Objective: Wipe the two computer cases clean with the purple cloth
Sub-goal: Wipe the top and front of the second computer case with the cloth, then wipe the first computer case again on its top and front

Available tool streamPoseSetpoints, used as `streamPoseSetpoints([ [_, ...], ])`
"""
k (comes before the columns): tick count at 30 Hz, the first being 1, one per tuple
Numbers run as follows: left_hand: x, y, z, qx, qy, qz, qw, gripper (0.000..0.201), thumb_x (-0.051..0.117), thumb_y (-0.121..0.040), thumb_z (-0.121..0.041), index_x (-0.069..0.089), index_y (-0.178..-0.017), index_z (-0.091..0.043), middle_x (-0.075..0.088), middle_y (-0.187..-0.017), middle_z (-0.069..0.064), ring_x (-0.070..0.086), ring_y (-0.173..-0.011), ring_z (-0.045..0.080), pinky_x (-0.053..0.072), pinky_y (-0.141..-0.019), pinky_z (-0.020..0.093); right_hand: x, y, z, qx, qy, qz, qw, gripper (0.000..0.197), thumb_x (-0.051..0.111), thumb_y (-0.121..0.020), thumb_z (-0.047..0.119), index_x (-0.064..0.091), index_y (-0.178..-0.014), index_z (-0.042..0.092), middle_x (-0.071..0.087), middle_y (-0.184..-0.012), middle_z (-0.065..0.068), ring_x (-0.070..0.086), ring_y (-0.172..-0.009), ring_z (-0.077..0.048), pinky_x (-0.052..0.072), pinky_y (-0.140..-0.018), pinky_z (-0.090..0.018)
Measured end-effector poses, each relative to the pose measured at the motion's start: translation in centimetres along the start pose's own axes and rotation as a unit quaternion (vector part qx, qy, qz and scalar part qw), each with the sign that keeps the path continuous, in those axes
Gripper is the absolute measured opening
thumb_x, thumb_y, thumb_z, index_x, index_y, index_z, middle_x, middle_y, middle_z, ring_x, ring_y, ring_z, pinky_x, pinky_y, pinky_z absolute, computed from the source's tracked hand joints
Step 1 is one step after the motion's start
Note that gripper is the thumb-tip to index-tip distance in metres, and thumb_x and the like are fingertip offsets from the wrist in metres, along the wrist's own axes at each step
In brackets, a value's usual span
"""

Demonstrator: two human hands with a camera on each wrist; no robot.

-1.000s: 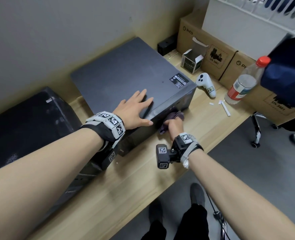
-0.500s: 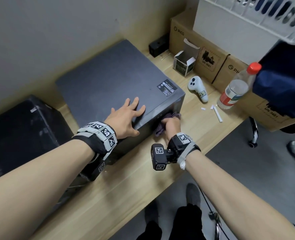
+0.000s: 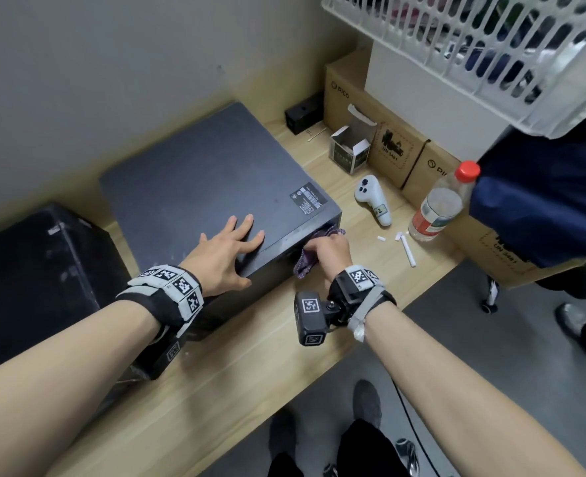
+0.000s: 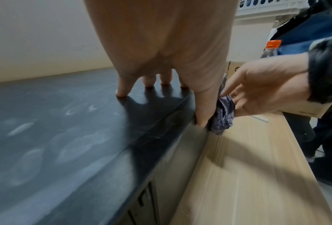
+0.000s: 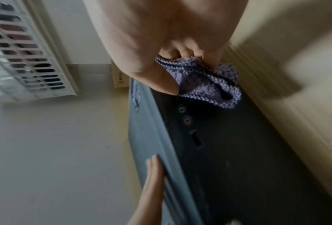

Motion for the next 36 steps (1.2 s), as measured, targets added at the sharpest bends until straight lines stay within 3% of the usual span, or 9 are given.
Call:
streamPoseSetpoints([
  [2, 0.0, 0.0, 0.1, -0.005, 0.001, 0.001, 1.000, 0.092, 0.073, -0.079, -0.037, 0.018, -0.154, -0.032, -0.008, -0.162, -0.009, -0.008, -0.150, 0.021, 0.019, -0.109, 0.071, -0.3, -1.5, -0.9, 0.024, -0.011, 0.005, 1.000, 0.034, 0.064, -0.052, 0.010, 0.063, -0.084, -0.001, 0.066, -0.080, -0.019, 0.066, -0.080, -0.034, 0.056, -0.079, -0.041],
  [5, 0.0, 0.0, 0.2, -0.019, 0.003, 0.002, 1.000, 0.093, 0.074, -0.079, -0.037, 0.019, -0.153, -0.033, -0.008, -0.162, -0.011, -0.007, -0.150, 0.020, 0.021, -0.110, 0.069, -1.1, -1.4, -0.6, 0.033, -0.038, 0.011, 0.999, 0.015, 0.063, -0.065, -0.003, 0.061, -0.081, -0.003, 0.063, -0.073, -0.021, 0.065, -0.072, -0.033, 0.054, -0.067, -0.038],
  [10, 0.2, -0.1, 0.0, -0.040, 0.008, -0.003, 0.999, 0.094, 0.077, -0.078, -0.034, 0.020, -0.153, -0.033, -0.008, -0.162, -0.011, -0.004, -0.150, 0.020, 0.022, -0.112, 0.065, -4.5, -0.7, 2.0, -0.016, -0.069, 0.000, 0.997, 0.014, 0.069, -0.075, 0.000, 0.059, -0.075, 0.009, 0.066, -0.069, -0.011, 0.065, -0.066, -0.024, 0.051, -0.063, -0.031],
  [13, 0.4, 0.1, -0.1, -0.061, 0.010, -0.011, 0.998, 0.092, 0.075, -0.079, -0.027, 0.019, -0.153, -0.032, -0.008, -0.162, -0.009, -0.003, -0.150, 0.020, 0.023, -0.113, 0.062, -6.4, -0.6, 3.8, -0.071, -0.054, 0.012, 0.996, 0.013, 0.070, -0.067, 0.005, 0.060, -0.073, 0.009, 0.065, -0.073, -0.014, 0.064, -0.072, -0.027, 0.054, -0.070, -0.040],
  [16, 0.5, 0.7, -0.9, -0.086, 0.011, -0.039, 0.995, 0.087, 0.065, -0.083, -0.012, 0.017, -0.154, -0.026, -0.006, -0.163, -0.003, 0.000, -0.150, 0.024, 0.024, -0.113, 0.060, -8.4, -1.0, 4.0, -0.099, 0.072, -0.003, 0.992, 0.018, 0.067, -0.055, 0.007, 0.058, -0.071, 0.005, 0.057, -0.072, -0.014, 0.058, -0.072, -0.025, 0.051, -0.067, -0.041],
  [20, 1.5, 1.7, -2.4, -0.140, 0.025, -0.087, 0.986, 0.090, 0.057, -0.084, -0.007, 0.005, -0.155, -0.022, -0.008, -0.162, -0.001, -0.005, -0.150, 0.024, 0.018, -0.117, 0.054, -10.2, -1.6, 3.6, -0.137, 0.292, 0.004, 0.947, 0.005, 0.058, -0.077, -0.008, 0.061, -0.073, -0.009, 0.056, -0.072, -0.014, 0.053, -0.073, -0.024, 0.041, -0.065, -0.031],
  [25, 2.1, 2.3, -3.0, -0.173, 0.053, -0.132, 0.975, 0.083, 0.054, -0.087, -0.019, 0.006, -0.155, -0.021, -0.005, -0.163, -0.001, -0.004, -0.150, 0.022, 0.014, -0.118, 0.053, -9.5, -1.1, 1.0, -0.182, 0.473, 0.066, 0.860, 0.031, 0.054, -0.087, -0.003, 0.070, -0.112, 0.007, 0.067, -0.111, -0.015, 0.060, -0.108, -0.033, 0.043, -0.090, -0.030],
  [30, 1.9, 3.3, -3.0, -0.152, 0.046, -0.159, 0.974, 0.078, 0.053, -0.087, -0.017, 0.013, -0.154, -0.021, 0.001, -0.163, -0.001, 0.002, -0.150, 0.020, 0.017, -0.119, 0.048, -7.3, 0.0, -3.2, -0.159, 0.656, 0.174, 0.717, 0.027, 0.061, -0.085, 0.008, 0.073, -0.108, 0.013, 0.059, -0.121, -0.010, 0.053, -0.118, -0.032, 0.044, -0.094, -0.030],
  [36, 2.3, 5.2, -2.2, -0.138, 0.048, -0.182, 0.972, 0.072, 0.051, -0.087, -0.015, 0.020, -0.152, -0.019, 0.006, -0.163, 0.001, 0.008, -0.150, 0.019, 0.021, -0.119, 0.042, -6.1, 0.2, -1.4, -0.170, 0.625, 0.115, 0.753, 0.030, 0.054, -0.086, 0.013, 0.076, -0.104, 0.023, 0.068, -0.115, -0.006, 0.059, -0.111, -0.030, 0.046, -0.089, -0.031],
])
Point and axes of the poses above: each hand's wrist, its own y-axis away from the middle knuckle, its own x-axis out of the palm, z = x × y, the point moved 10 cm from there along -y, towards the middle knuckle
